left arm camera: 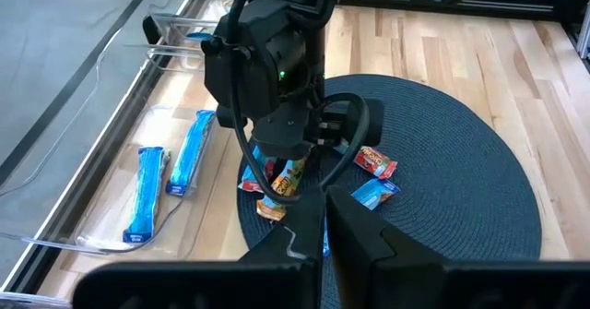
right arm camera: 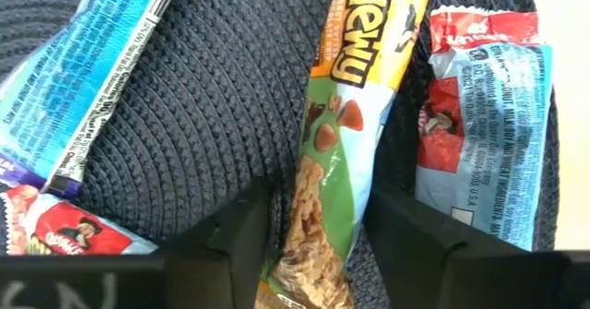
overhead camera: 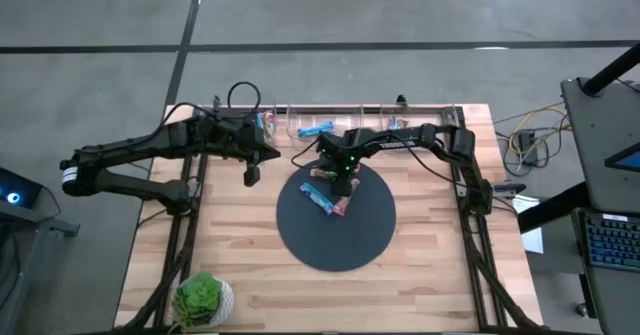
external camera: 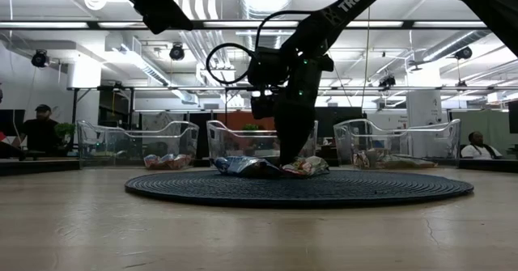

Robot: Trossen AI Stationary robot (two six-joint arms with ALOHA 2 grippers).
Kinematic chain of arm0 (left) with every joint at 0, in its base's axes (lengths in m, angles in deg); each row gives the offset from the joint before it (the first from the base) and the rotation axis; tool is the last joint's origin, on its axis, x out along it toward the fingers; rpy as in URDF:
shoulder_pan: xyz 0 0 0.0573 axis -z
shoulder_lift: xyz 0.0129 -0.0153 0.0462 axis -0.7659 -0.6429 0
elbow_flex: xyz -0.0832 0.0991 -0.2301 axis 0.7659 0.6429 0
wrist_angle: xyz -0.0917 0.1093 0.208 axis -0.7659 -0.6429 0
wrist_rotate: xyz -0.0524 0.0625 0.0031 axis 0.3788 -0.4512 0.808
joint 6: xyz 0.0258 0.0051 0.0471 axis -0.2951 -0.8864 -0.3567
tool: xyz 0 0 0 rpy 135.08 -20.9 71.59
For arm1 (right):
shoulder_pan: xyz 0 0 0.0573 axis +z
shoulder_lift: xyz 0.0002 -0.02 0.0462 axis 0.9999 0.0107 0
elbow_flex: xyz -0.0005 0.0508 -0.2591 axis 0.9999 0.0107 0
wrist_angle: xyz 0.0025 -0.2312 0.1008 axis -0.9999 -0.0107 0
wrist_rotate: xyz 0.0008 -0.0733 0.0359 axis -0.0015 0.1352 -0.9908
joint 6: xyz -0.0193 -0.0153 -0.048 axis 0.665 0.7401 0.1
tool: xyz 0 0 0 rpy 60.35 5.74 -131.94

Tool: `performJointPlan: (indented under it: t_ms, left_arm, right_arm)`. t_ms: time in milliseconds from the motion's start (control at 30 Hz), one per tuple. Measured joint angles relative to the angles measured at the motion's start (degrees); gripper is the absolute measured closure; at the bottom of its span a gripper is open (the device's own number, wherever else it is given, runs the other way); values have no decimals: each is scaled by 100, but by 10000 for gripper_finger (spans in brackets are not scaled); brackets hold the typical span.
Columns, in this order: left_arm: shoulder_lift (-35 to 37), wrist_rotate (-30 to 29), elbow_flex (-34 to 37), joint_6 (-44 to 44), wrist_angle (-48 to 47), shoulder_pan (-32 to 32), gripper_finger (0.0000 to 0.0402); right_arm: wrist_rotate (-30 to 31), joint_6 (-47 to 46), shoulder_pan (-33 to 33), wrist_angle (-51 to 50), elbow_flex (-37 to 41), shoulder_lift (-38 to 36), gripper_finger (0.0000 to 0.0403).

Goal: Pick and place Granola Bars by type
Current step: Put the yellow granola bar into the right transparent bin

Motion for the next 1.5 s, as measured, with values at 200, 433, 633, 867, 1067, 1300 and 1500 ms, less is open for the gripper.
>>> performJointPlan:
  t_ms: [200, 433, 633, 867, 1067, 1300, 1500]
  left_arm:
    - [0, 0, 0, -2, 0, 0, 402]
    - [0, 0, 0, -3, 0, 0, 402]
    - [0, 2, 0, -3, 0, 0, 402]
    - [17, 2, 0, 4, 0, -2, 402]
    - [32, 2, 0, 7, 0, -2, 402]
    - [69, 2, 0, 15, 37, -2, 402]
    - [93, 2, 0, 15, 74, -2, 402]
  right_arm:
    - [18, 15, -4, -22, -6, 0, 295]
    - [15, 12, -13, -57, -55, 11, 346]
    - [0, 13, -13, -257, -157, 11, 347]
    - [7, 91, -17, -1116, -717, -139, 351]
    - [13, 75, -17, -1547, -1303, -530, 356]
    - [15, 3, -18, -2106, -1953, -1181, 355]
    - [26, -236, -151, -2185, -2125, -1835, 355]
